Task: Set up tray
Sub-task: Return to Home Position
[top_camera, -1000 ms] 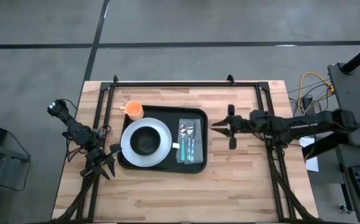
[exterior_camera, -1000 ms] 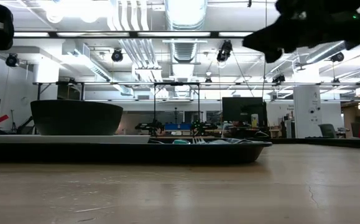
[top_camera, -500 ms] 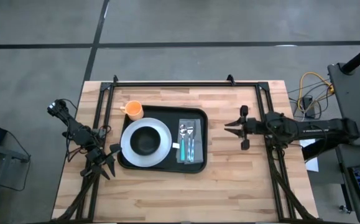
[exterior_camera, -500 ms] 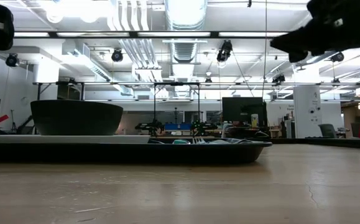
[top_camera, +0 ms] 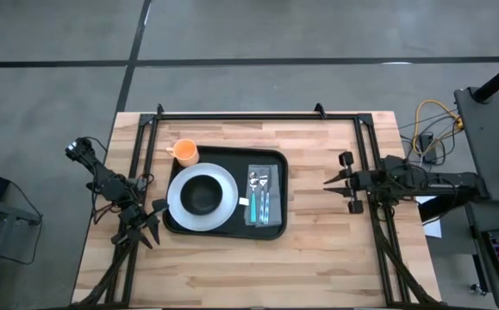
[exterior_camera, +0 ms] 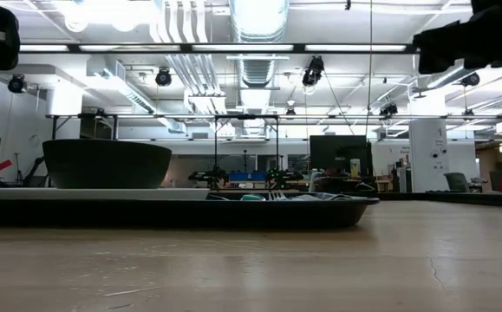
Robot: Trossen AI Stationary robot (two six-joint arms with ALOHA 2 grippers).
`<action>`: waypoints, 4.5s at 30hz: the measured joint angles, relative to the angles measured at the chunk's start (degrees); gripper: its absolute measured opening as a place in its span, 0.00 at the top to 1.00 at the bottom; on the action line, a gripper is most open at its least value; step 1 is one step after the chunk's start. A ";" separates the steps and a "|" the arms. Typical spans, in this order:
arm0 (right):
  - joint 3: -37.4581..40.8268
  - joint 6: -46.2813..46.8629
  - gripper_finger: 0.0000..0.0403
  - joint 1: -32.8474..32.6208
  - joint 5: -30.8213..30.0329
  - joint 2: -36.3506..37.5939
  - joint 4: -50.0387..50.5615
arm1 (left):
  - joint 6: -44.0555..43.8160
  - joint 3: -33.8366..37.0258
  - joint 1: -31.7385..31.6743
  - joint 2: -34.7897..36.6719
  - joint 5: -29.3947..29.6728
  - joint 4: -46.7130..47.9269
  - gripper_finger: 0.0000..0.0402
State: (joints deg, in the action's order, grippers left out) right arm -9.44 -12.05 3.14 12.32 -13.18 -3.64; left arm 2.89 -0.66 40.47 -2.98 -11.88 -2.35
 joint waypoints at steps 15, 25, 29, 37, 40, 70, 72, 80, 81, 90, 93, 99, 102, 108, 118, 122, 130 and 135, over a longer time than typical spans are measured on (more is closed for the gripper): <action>8.34 -5.11 0.84 0.00 0.18 6.81 -7.71 | -0.02 -0.01 0.02 0.00 0.00 0.00 0.79; 8.92 -8.19 0.84 0.01 0.18 6.62 -6.64 | 0.00 -0.01 0.01 0.00 0.00 0.00 0.79; 8.92 -8.24 0.84 0.02 -0.24 6.62 -1.87 | 0.00 -0.01 0.00 0.00 0.00 0.00 0.79; 8.79 -6.38 0.84 0.02 -0.70 4.95 1.70 | 0.00 0.00 0.02 0.00 0.00 0.00 0.79; 8.79 -6.37 0.84 0.00 -0.70 4.22 1.70 | 0.00 0.01 0.01 0.00 0.00 0.00 0.79; 8.75 -6.38 0.84 0.00 -0.79 3.64 1.75 | 0.00 -0.01 0.01 0.00 0.00 0.00 0.79; 8.75 -6.38 0.84 0.02 -0.79 3.64 1.75 | 0.00 -0.01 0.02 0.00 0.00 0.00 0.79; 8.75 -6.38 0.84 0.01 -0.81 3.64 1.75 | 0.00 0.01 0.02 0.00 0.00 0.00 0.79; 8.75 -6.38 0.84 0.02 -0.81 3.64 1.75 | 0.00 -0.01 -0.01 0.00 0.00 0.00 0.79; 8.75 -6.38 0.84 0.02 -0.81 3.64 1.75 | -0.02 -0.01 0.00 0.00 0.00 0.00 0.79; 8.75 -6.38 0.84 0.02 -0.81 3.64 1.75 | -0.01 0.01 -0.01 0.00 0.00 0.00 0.79; 8.75 -6.38 0.84 0.02 -0.81 3.64 1.75 | 0.00 -0.01 0.00 0.00 0.00 0.00 0.79; 8.75 -6.38 0.84 0.01 -0.81 3.62 1.75 | 0.00 -0.01 0.00 0.00 0.00 0.00 0.79; 8.73 -6.38 0.84 0.00 -0.81 3.62 1.75 | -0.01 -0.01 -0.01 0.00 0.00 0.00 0.79; 8.73 -6.38 0.84 0.00 -0.81 3.62 1.72 | -0.02 0.01 0.00 0.00 0.00 0.00 0.79; 8.73 -6.38 0.84 0.00 -0.81 3.62 1.72 | -0.01 0.00 0.01 0.00 0.00 0.00 0.79; 8.73 -6.38 0.84 0.00 -0.81 3.62 1.72 | -0.01 0.00 -0.01 0.00 0.00 0.00 0.79; 8.73 -6.38 0.84 0.00 -0.79 3.62 1.72 | 0.00 0.01 0.00 0.00 0.00 0.00 0.79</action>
State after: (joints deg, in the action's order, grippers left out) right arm -0.71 -18.44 3.14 11.52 -9.56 -1.91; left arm 2.90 -0.65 40.48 -2.98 -11.88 -2.35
